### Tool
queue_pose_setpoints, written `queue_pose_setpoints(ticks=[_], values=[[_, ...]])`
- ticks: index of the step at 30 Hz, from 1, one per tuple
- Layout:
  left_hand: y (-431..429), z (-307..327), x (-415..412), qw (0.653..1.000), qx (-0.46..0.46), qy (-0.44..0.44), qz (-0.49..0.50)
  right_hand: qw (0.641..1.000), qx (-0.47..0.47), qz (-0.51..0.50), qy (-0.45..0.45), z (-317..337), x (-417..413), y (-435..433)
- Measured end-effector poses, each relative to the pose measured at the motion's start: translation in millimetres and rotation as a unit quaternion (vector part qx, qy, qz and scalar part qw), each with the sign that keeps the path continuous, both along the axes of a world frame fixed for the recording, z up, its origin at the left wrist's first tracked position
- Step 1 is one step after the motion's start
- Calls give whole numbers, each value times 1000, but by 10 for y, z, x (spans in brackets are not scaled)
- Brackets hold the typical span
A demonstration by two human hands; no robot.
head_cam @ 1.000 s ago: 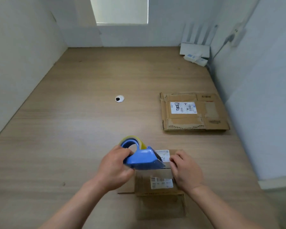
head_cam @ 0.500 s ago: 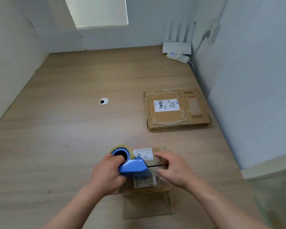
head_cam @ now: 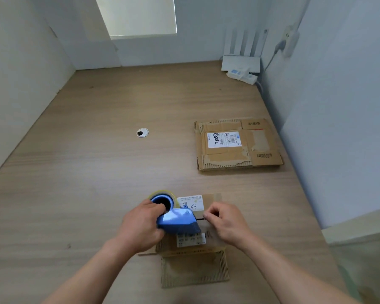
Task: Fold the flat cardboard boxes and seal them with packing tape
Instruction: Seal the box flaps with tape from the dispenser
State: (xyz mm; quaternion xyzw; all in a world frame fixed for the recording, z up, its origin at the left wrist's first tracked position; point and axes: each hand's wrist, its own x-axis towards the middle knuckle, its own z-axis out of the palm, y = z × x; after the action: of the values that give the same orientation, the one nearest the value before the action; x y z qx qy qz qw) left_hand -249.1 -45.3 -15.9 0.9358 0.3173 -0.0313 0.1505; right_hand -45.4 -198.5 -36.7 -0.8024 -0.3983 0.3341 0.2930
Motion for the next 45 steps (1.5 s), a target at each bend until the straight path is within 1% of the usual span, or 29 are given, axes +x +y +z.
queue_pose_setpoints(ticks=[2, 4, 7, 9, 13, 16, 20, 23, 25, 29, 36, 39, 41, 42, 45], values=[[16, 48, -23, 1000, 4, 20, -11, 1000, 4, 0, 8, -6, 10, -46], [87, 112, -99, 999, 7, 38, 2, 1000, 9, -12, 24, -11, 46, -83], [257, 231, -336, 996, 10, 73, 42, 995, 39, -65, 62, -66, 110, -153], [322, 301, -467, 992, 4, 107, 59, 988, 42, -98, 109, -93, 103, -157], [248, 398, -346, 987, -25, 147, 62, 953, 54, -183, 233, -120, 97, -110], [161, 495, -83, 982, -45, 170, 67, 926, 78, -238, 282, -114, 89, -118], [136, 543, 257, 974, -48, 210, 72, 908, 99, -301, 275, -145, 17, -123], [135, 569, 481, 967, -55, 242, 57, 888, 102, -355, 275, -211, -5, -148], [138, 586, 587, 963, -55, 260, 48, 882, 100, -377, 264, -246, -4, -166], [150, 600, 721, 958, -45, 280, 35, 893, 76, -380, 229, -310, -15, -256], [164, 617, 838, 953, -44, 299, 22, 889, 69, -385, 238, -506, -68, -354], [178, 611, 861, 951, -44, 304, 23, 893, 54, -373, 246, -602, -41, -365], [185, 607, 870, 951, -45, 306, 22, 902, 34, -357, 243, -623, -32, -364], [188, 605, 874, 951, -47, 306, 22, 911, 16, -342, 229, -640, -23, -360], [186, 593, 880, 950, -47, 308, 22, 936, -81, -306, 156, -597, -12, -355]])
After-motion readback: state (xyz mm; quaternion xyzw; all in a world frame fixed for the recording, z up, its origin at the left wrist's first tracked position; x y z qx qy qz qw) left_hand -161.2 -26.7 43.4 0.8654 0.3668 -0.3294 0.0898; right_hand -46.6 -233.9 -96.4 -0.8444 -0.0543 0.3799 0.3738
